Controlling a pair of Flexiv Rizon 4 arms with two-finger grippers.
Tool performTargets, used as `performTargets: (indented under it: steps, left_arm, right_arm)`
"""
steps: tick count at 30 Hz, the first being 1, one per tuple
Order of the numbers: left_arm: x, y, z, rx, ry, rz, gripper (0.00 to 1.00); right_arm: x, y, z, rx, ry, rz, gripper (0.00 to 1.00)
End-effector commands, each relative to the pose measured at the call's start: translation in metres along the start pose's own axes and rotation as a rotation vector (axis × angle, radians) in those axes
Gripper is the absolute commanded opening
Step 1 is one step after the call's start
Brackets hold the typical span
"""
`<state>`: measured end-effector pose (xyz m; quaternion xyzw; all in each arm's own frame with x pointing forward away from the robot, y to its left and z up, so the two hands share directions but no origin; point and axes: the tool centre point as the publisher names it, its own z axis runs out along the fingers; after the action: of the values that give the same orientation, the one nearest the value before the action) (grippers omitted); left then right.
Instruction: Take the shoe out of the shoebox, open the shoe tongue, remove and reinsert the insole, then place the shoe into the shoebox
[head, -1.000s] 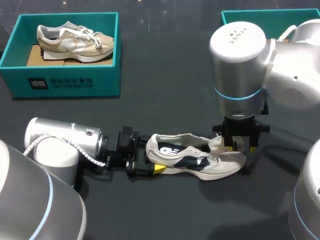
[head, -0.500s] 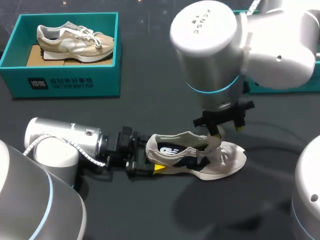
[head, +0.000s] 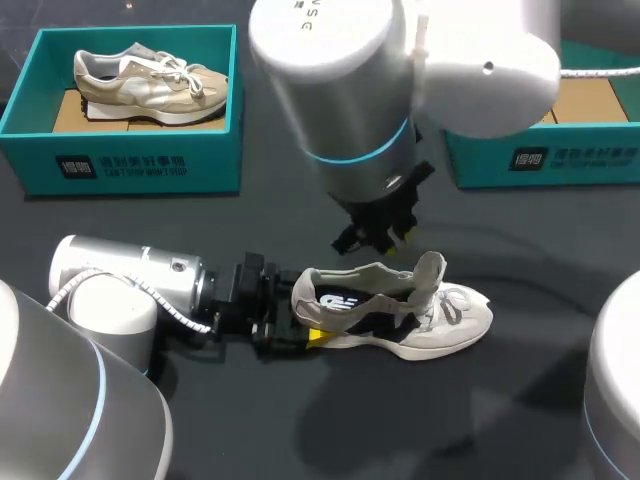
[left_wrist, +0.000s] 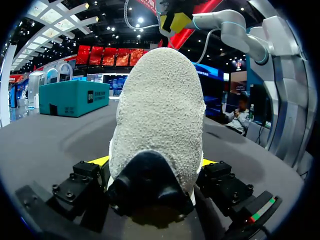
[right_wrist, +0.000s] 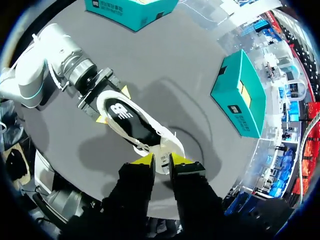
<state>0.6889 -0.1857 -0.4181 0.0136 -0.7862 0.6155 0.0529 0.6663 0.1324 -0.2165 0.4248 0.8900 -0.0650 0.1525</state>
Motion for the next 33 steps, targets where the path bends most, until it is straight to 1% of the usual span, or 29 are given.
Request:
performTargets:
  steps: [1, 17, 18, 20, 21, 24, 26, 33]
  left_arm:
    - [0.002, 0.002, 0.001, -0.002, -0.002, 0.000, 0.00]
    - [0.002, 0.002, 0.001, -0.002, -0.002, 0.000, 0.00]
    - [0.002, 0.002, 0.001, -0.002, -0.002, 0.000, 0.00]
    - [0.002, 0.002, 0.001, -0.002, -0.002, 0.000, 0.00]
    - [0.002, 0.002, 0.001, -0.002, -0.002, 0.000, 0.00]
    - [0.002, 0.002, 0.001, -0.002, -0.002, 0.000, 0.00]
    - [0.002, 0.002, 0.001, -0.002, -0.002, 0.000, 0.00]
    - [0.002, 0.002, 0.001, -0.002, -0.002, 0.000, 0.00]
  right_arm:
    - [0.028, 0.000, 0.014, -0.191, -0.031, -0.513, 0.00]
    - [0.028, 0.000, 0.014, -0.191, -0.031, -0.513, 0.00]
    - [0.031, 0.004, 0.017, -0.196, -0.038, -0.529, 0.00]
    - [0.037, 0.010, 0.022, -0.214, -0.024, -0.614, 0.00]
    - [0.040, 0.014, 0.025, -0.211, -0.021, -0.622, 0.00]
    - [0.048, 0.025, 0.037, -0.221, 0.026, -0.697, 0.00]
    - [0.055, 0.032, 0.046, -0.221, 0.068, -0.784, 0.00]
    - [0.055, 0.032, 0.046, -0.221, 0.068, -0.784, 0.00]
